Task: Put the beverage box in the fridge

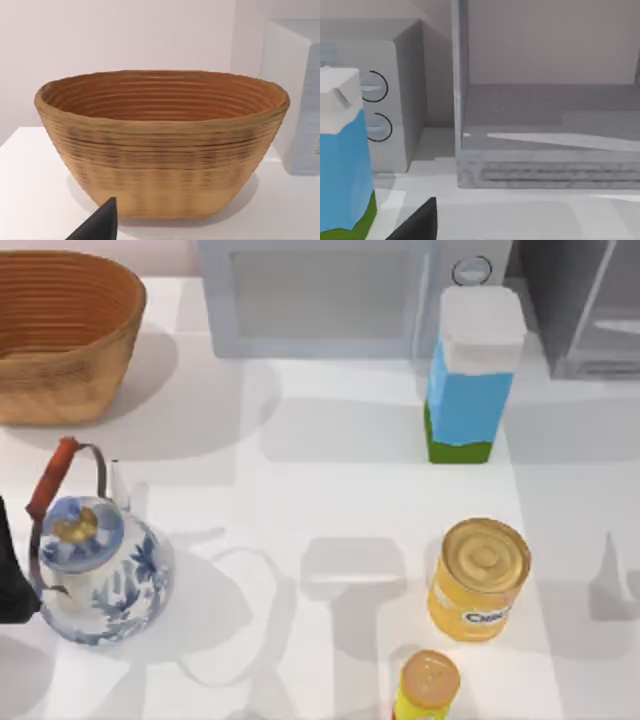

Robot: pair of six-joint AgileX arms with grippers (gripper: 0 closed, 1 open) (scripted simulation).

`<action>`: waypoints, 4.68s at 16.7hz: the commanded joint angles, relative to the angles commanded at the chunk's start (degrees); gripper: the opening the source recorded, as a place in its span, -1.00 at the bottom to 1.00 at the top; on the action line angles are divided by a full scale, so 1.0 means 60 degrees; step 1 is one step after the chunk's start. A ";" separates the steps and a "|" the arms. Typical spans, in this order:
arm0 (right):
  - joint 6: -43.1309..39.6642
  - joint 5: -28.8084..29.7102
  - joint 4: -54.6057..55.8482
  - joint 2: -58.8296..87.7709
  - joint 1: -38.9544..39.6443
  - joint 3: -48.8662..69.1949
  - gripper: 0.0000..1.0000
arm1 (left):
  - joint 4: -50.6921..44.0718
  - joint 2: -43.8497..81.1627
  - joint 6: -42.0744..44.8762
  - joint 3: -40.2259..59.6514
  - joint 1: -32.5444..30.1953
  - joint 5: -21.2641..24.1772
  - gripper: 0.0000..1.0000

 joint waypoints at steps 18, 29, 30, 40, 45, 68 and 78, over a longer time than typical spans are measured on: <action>0.0351 0.2940 0.5655 1.2284 0.3383 0.4032 1.00 | 0.0000 0.0000 0.0000 0.0000 0.0000 0.0000 1.00; 0.1322 0.5401 0.9971 1.9643 0.5240 0.7430 1.00 | 0.0000 0.0000 0.0000 0.0000 0.0000 0.0000 1.00; 0.1370 0.5482 1.0103 1.9878 0.5316 0.7495 1.00 | 0.0000 0.0000 0.0000 0.0000 0.0000 0.0000 1.00; 0.1332 0.5319 0.9766 1.9931 0.5146 0.7877 1.00 | 0.0000 0.0000 0.0000 0.0000 0.0000 0.0000 1.00; 0.1205 0.4943 0.9404 2.0567 0.4733 0.8955 1.00 | 0.0000 0.0000 0.0000 0.0000 0.0000 0.0000 1.00; 0.1213 0.4900 0.9702 2.1293 0.4697 0.9336 -1.00 | 0.0000 0.0000 0.0000 0.0000 0.0000 0.0000 1.00; 0.1307 0.4884 0.9345 2.0765 0.4689 0.9639 -1.00 | 0.0000 0.0000 0.0000 0.0000 0.0000 0.0000 1.00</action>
